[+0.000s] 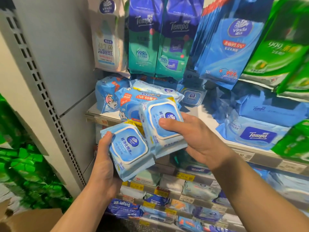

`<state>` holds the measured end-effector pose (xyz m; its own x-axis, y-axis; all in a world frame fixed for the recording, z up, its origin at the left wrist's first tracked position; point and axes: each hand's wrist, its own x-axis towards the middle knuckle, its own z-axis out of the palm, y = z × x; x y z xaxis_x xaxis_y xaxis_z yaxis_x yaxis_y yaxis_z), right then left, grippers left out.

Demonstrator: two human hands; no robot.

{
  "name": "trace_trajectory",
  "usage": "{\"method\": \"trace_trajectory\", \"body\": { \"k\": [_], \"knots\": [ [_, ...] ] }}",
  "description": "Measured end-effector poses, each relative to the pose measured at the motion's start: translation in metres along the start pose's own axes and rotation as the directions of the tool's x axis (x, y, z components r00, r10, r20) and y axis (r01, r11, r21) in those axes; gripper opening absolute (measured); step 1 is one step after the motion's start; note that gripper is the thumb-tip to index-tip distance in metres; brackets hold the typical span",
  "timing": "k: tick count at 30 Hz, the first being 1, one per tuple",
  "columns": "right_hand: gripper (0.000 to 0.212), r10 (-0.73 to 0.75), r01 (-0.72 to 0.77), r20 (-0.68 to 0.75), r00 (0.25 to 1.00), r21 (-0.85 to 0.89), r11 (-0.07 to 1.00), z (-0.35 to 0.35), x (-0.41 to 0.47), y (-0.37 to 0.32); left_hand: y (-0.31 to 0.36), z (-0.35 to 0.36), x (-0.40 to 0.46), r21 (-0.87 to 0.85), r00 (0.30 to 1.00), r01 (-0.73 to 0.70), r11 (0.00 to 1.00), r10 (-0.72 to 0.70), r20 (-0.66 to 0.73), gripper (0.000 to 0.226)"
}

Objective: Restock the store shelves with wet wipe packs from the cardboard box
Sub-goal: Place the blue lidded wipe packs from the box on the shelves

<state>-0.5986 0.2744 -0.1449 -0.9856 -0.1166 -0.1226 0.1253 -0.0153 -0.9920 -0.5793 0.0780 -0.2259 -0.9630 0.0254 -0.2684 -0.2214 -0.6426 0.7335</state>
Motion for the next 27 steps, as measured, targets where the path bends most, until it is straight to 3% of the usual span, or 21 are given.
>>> {"method": "trace_trajectory", "body": {
  "k": [3, 6, 10, 14, 17, 21, 24, 27],
  "knots": [
    [0.072, -0.123, 0.088, -0.187, 0.975, -0.185, 0.979, -0.023, -0.002, 0.001, 0.001, 0.0, 0.0, -0.023, 1.0, -0.011, 1.0, 0.011, -0.008, 0.052],
    [0.069, -0.224, 0.102, -0.337, 0.914, -0.344, 0.933, -0.043, -0.006, 0.001, 0.001, -0.001, -0.001, -0.052, 1.0, -0.009, 0.999, 0.009, -0.015, 0.053],
    [0.068, -0.352, 0.056, -0.399, 0.847, -0.591, 0.805, -0.061, 0.001, 0.001, 0.001, 0.0, -0.002, -0.089, 0.999, 0.006, 0.996, -0.009, -0.037, 0.053],
    [0.067, -0.427, 0.071, -0.427, 0.797, -0.637, 0.768, -0.066, 0.011, -0.007, 0.003, 0.003, -0.005, -0.115, 1.0, 0.003, 0.993, -0.006, -0.027, 0.05],
    [0.065, -0.428, 0.08, -0.527, 0.734, -0.558, 0.826, -0.072, 0.017, -0.005, 0.005, 0.003, -0.007, -0.127, 1.0, -0.01, 0.992, 0.007, -0.024, 0.048],
    [0.072, -0.386, -0.059, -0.633, 0.671, -0.565, 0.823, -0.086, 0.034, 0.003, 0.007, 0.002, -0.006, -0.168, 0.999, -0.02, 0.986, 0.013, -0.039, 0.052],
    [0.08, -0.389, -0.211, -0.556, 0.734, -0.732, 0.648, -0.098, 0.054, 0.006, 0.006, 0.002, -0.005, -0.192, 0.999, -0.019, 0.981, 0.012, -0.038, 0.053],
    [0.074, -0.328, -0.316, -0.394, 0.859, -0.911, 0.267, -0.104, 0.075, 0.009, 0.004, 0.004, -0.004, -0.173, 0.999, -0.034, 0.984, 0.029, -0.034, 0.05]
  ]
}}
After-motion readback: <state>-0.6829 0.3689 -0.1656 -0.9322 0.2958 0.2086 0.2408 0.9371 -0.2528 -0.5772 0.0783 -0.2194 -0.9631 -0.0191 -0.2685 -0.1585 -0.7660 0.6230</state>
